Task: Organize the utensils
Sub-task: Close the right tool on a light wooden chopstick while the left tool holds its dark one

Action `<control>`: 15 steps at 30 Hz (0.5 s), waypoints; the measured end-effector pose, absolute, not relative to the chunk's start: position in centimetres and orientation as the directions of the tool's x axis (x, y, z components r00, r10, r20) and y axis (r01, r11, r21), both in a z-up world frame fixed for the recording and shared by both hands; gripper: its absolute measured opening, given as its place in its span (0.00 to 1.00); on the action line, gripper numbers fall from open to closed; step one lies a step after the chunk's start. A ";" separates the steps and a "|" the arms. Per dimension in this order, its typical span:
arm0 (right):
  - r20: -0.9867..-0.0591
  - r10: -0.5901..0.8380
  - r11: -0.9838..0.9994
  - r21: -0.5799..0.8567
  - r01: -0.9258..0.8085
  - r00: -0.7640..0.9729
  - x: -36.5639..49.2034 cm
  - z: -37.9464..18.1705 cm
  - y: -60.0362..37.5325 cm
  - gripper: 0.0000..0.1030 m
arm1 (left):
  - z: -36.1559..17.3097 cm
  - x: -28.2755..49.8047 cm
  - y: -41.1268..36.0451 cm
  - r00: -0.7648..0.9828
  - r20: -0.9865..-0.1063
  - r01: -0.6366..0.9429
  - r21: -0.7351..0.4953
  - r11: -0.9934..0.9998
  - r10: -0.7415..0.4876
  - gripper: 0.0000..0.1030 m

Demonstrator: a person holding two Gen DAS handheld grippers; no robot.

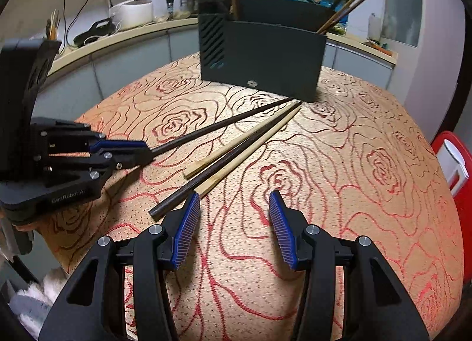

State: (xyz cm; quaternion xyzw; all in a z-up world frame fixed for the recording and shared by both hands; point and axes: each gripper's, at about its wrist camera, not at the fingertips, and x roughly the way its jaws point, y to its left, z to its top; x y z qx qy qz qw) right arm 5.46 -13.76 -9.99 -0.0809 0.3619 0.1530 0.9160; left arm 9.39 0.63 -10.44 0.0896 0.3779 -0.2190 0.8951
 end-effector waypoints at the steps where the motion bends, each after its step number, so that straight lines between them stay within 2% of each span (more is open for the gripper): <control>1: -0.689 0.221 0.939 -0.040 -0.340 0.690 5.5 -10.1 -13.7 0.46 | -10.5 9.4 0.7 0.619 -0.716 0.458 -0.006 0.889 -0.323 0.08; 10: -0.694 0.201 0.940 -0.062 -0.336 0.691 6.0 -10.3 -12.4 0.46 | -10.5 9.4 0.8 0.618 -0.716 0.454 -0.012 0.891 -0.325 0.08; 15: -0.694 0.160 0.961 -0.055 -0.273 0.702 6.4 -10.3 -13.0 0.46 | -10.5 9.4 0.8 0.618 -0.716 0.453 -0.014 0.892 -0.325 0.08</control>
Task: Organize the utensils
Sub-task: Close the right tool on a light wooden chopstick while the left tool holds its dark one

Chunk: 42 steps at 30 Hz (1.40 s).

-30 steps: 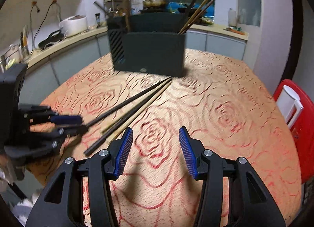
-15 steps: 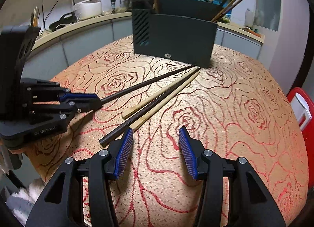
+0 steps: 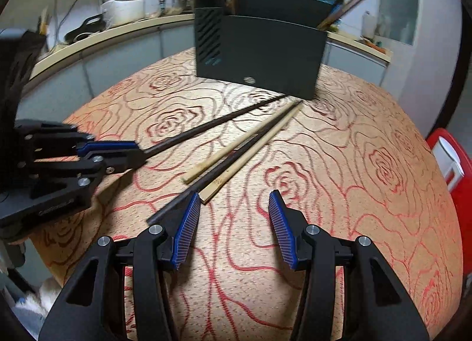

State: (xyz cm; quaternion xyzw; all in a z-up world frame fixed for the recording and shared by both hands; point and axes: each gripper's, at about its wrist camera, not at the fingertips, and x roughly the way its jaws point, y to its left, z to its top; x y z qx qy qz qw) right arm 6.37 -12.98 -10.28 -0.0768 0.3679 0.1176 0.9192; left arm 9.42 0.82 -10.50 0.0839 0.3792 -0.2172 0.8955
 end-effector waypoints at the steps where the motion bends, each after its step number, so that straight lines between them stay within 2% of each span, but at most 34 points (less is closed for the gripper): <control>1: -0.696 0.153 0.964 -0.051 -0.260 0.702 6.4 -10.3 -13.2 0.46 | -10.5 9.4 0.8 0.618 -0.716 0.452 -0.015 0.892 -0.326 0.08; 10: -0.701 0.068 0.993 -0.025 -0.119 0.710 6.3 -10.3 -16.8 0.41 | -10.5 9.3 0.9 0.620 -0.715 0.451 -0.014 0.893 -0.324 0.08; 13: -0.693 0.139 0.985 0.024 -0.170 0.708 5.9 -10.3 -16.6 0.41 | -10.5 9.3 0.9 0.620 -0.714 0.449 -0.015 0.893 -0.324 0.08; 17: -0.684 0.161 0.975 0.001 -0.221 0.711 5.8 -10.0 -14.7 0.41 | -10.5 9.3 0.9 0.620 -0.714 0.449 -0.017 0.893 -0.325 0.08; 22: -0.668 0.155 0.975 -0.015 -0.221 0.728 6.8 -9.1 -13.1 0.41 | -10.5 9.3 0.9 0.620 -0.714 0.449 -0.017 0.893 -0.325 0.08; 35: -0.698 0.074 0.987 -0.052 -0.154 0.712 7.6 -9.8 -13.5 0.39 | -10.5 9.3 0.9 0.620 -0.714 0.448 -0.018 0.894 -0.325 0.08; 39: -0.701 0.049 0.993 -0.040 -0.108 0.712 7.5 -9.8 -14.9 0.38 | -10.5 9.3 1.0 0.621 -0.714 0.448 -0.016 0.894 -0.324 0.08; 42: -0.694 0.086 0.993 0.004 -0.116 0.715 7.3 -9.8 -15.5 0.38 | -10.5 9.3 1.0 0.621 -0.714 0.448 -0.016 0.894 -0.324 0.08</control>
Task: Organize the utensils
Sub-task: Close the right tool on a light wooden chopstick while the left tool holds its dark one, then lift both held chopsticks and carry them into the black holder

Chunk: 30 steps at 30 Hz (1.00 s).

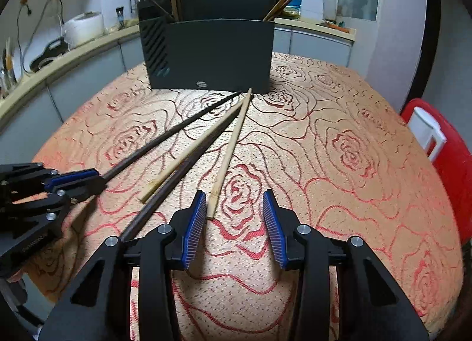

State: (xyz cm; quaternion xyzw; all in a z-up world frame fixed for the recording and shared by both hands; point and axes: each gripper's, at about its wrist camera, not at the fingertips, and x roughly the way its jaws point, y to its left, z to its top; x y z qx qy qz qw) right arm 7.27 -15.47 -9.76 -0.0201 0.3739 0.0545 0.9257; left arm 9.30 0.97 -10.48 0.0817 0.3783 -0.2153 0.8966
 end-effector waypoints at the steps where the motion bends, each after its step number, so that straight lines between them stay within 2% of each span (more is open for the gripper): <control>1: -0.692 0.103 0.992 0.016 -0.127 0.714 7.2 -9.8 -15.4 0.38 | -10.5 9.3 1.0 0.621 -0.714 0.448 -0.017 0.894 -0.325 0.08; 5: -0.705 0.132 0.987 0.027 -0.160 0.696 7.4 -10.3 -14.6 0.30 | -10.5 9.3 1.0 0.620 -0.713 0.449 -0.019 0.893 -0.327 0.08; 9: -0.696 0.127 0.986 0.007 -0.169 0.707 7.3 -10.4 -14.3 0.16 | -10.5 9.2 0.9 0.622 -0.712 0.449 -0.015 0.894 -0.325 0.08; 11: -0.695 0.126 0.986 0.011 -0.165 0.708 7.3 -10.4 -14.4 0.15 | -10.5 9.2 0.9 0.624 -0.711 0.449 -0.012 0.893 -0.324 0.08; 13: -0.692 0.126 0.987 0.015 -0.160 0.710 7.2 -10.4 -14.6 0.10 | -10.5 9.1 0.9 0.625 -0.711 0.448 -0.011 0.894 -0.323 0.08; 22: -0.694 0.122 0.989 0.026 -0.144 0.710 6.6 -10.2 -15.8 0.08 | -10.1 8.4 0.6 0.634 -0.707 0.445 0.004 0.895 -0.312 0.07; 30: -0.631 0.130 0.991 0.053 -0.125 0.765 4.9 -7.1 -18.4 0.08 | -6.3 7.0 1.9 0.705 -0.630 0.413 -0.010 0.911 -0.326 0.07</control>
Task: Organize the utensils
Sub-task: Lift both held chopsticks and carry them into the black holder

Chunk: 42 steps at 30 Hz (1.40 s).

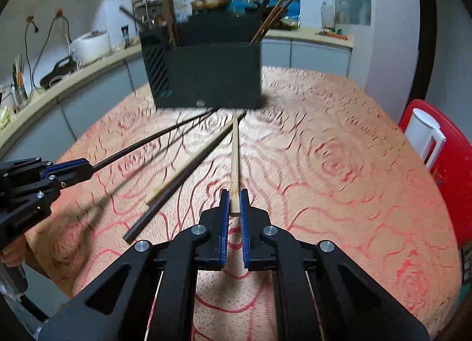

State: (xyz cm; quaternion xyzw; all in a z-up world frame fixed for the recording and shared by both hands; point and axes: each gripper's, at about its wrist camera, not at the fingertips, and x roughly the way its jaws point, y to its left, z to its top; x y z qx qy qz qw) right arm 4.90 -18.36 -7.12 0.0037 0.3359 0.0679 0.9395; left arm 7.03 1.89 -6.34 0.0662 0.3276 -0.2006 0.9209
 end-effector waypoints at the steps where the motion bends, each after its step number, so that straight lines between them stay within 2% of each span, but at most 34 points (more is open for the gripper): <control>1: -0.622 0.134 0.990 0.058 -0.125 0.772 4.8 -6.7 -18.6 0.08 | -5.7 6.8 2.1 0.716 -0.616 0.406 -0.014 0.914 -0.327 0.07; 12: -0.485 0.191 0.981 0.131 -0.145 0.853 3.5 -0.6 -21.3 0.08 | 0.9 5.6 2.7 0.813 -0.494 0.355 0.005 0.935 -0.307 0.07; 19: -0.437 0.225 0.971 0.171 -0.165 0.871 3.9 1.7 -22.5 0.08 | 4.4 5.3 2.5 0.866 -0.425 0.294 0.009 0.956 -0.263 0.07; 28: -0.397 0.261 0.962 0.187 -0.200 0.880 4.6 4.3 -23.2 0.08 | 7.4 6.6 1.7 0.881 -0.397 0.289 0.016 0.957 -0.259 0.07; 36: -0.405 0.292 0.953 0.195 -0.230 0.866 6.7 6.4 -23.5 0.08 | 9.0 8.7 1.6 0.867 -0.421 0.293 0.001 0.956 -0.266 0.07; 42: -0.387 0.300 0.951 0.190 -0.243 0.872 9.1 9.5 -23.8 0.08 | 12.3 11.3 1.4 0.866 -0.416 0.307 0.003 0.952 -0.278 0.07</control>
